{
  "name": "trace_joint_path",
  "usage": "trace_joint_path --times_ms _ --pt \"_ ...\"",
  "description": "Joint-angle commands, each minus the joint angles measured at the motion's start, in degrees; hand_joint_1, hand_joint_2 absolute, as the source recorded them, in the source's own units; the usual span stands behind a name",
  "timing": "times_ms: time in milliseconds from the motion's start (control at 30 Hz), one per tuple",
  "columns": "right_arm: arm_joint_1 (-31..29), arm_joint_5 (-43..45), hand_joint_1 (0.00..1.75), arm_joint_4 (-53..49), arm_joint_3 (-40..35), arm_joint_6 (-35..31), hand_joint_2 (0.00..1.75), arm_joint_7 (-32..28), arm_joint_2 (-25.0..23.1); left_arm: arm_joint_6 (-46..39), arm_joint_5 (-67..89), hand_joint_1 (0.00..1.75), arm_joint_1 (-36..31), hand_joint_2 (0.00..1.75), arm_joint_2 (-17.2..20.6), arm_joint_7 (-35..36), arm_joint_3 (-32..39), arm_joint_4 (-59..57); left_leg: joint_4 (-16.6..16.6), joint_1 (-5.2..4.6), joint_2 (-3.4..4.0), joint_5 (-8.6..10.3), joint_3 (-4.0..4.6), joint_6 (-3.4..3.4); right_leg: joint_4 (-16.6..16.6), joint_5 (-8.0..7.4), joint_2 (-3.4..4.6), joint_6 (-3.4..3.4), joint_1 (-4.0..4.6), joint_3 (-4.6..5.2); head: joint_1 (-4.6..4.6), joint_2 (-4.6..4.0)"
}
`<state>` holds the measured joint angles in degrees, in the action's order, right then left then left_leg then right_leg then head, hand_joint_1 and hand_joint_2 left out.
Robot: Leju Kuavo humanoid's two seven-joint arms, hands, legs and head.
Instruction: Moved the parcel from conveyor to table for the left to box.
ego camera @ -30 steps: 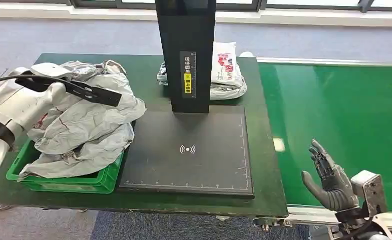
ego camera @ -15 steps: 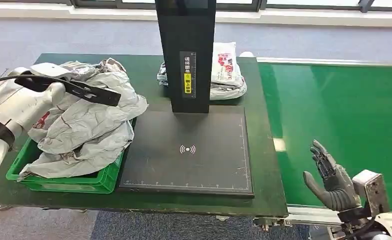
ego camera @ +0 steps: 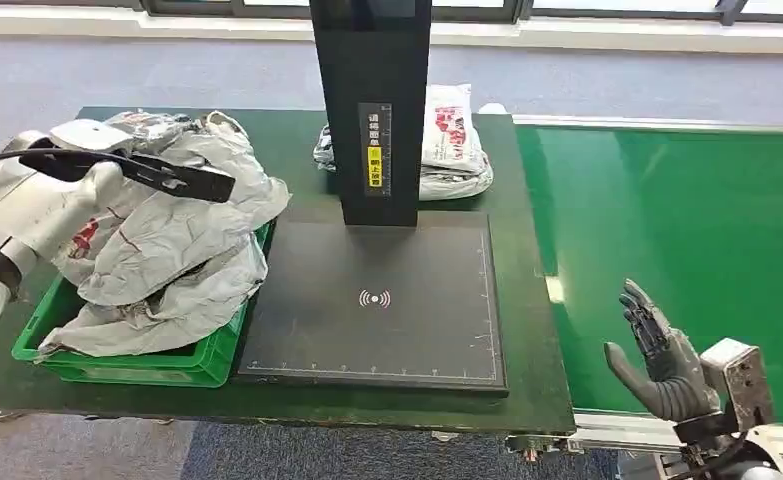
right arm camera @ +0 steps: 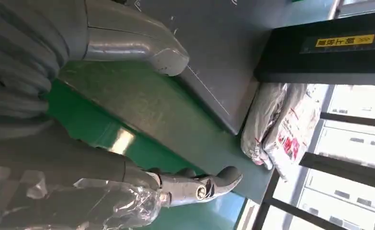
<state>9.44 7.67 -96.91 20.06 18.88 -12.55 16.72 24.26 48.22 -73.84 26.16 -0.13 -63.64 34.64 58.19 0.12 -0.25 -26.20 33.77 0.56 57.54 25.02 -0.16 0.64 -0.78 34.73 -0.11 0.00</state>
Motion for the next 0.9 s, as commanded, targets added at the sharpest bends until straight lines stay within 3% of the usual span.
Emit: trace_joint_path --times_ms 33,200,233,300,333,467,600,900 --pt "-2.18 -1.27 0.0 4.61 -0.06 0.65 1.75 0.02 -4.13 -13.16 13.03 0.0 1.56 0.0 1.91 14.06 14.39 5.56 -0.07 0.1 0.08 -0.02 -0.09 0.03 -0.12 -0.03 0.07 -0.06 0.1 -0.1 0.0 0.0" --pt "-2.98 -1.2 0.0 6.06 -2.56 -0.38 1.75 -0.59 -3.49 -21.52 24.09 0.0 5.3 0.0 4.53 18.27 22.01 9.98 -0.24 0.09 0.34 -0.01 -0.27 0.04 -0.27 -0.11 0.33 -0.07 0.09 -0.21 0.0 -0.02" --pt "-4.78 -0.41 0.0 7.61 -5.08 -1.42 1.75 -0.04 -2.56 -46.11 36.88 0.0 11.66 0.0 10.45 24.85 28.35 20.24 -0.3 0.09 0.35 -0.01 -0.34 0.05 -0.32 -0.11 0.35 -0.08 0.09 -0.28 0.0 0.0" --pt "-5.97 0.26 0.0 8.51 -7.57 -3.57 1.75 0.02 -1.86 -43.88 40.96 0.0 18.71 0.0 10.82 18.37 41.28 28.85 -0.34 0.01 0.73 -0.06 -0.42 0.05 -0.27 -0.16 0.73 -0.08 0.01 -0.2 0.0 0.0" --pt "-6.01 0.38 0.0 8.41 -7.84 -3.87 1.75 0.09 -1.92 -43.76 41.78 0.0 19.34 0.0 10.12 17.09 43.29 29.51 -0.33 0.05 0.84 -0.09 -0.45 0.06 -0.28 -0.16 0.84 -0.1 0.05 -0.2 0.0 0.0" --pt "-5.85 -0.39 0.0 7.7 -8.43 -4.56 1.75 0.24 -3.16 -46.15 41.78 0.0 17.41 0.0 9.95 17.85 41.69 28.12 -0.16 0.06 0.33 -0.05 -0.24 0.04 -0.12 0.01 0.33 -0.06 0.05 -0.15 0.0 0.0" --pt "-5.96 -0.73 0.0 8.23 -8.41 -4.79 1.75 0.14 -2.66 -45.83 41.78 0.0 14.31 0.0 8.55 15.41 42.18 24.82 -0.07 0.15 0.32 -0.05 -0.11 0.05 -0.07 0.0 0.29 -0.1 0.16 -0.04 0.0 0.0" --pt "-5.76 -0.72 0.0 8.02 -8.19 -4.77 1.75 0.15 -2.64 -46.15 41.78 0.0 14.17 0.0 8.45 15.51 41.94 24.44 -0.07 0.11 0.07 -0.01 -0.09 0.05 -0.06 0.03 0.04 -0.08 0.11 -0.12 0.0 0.0"
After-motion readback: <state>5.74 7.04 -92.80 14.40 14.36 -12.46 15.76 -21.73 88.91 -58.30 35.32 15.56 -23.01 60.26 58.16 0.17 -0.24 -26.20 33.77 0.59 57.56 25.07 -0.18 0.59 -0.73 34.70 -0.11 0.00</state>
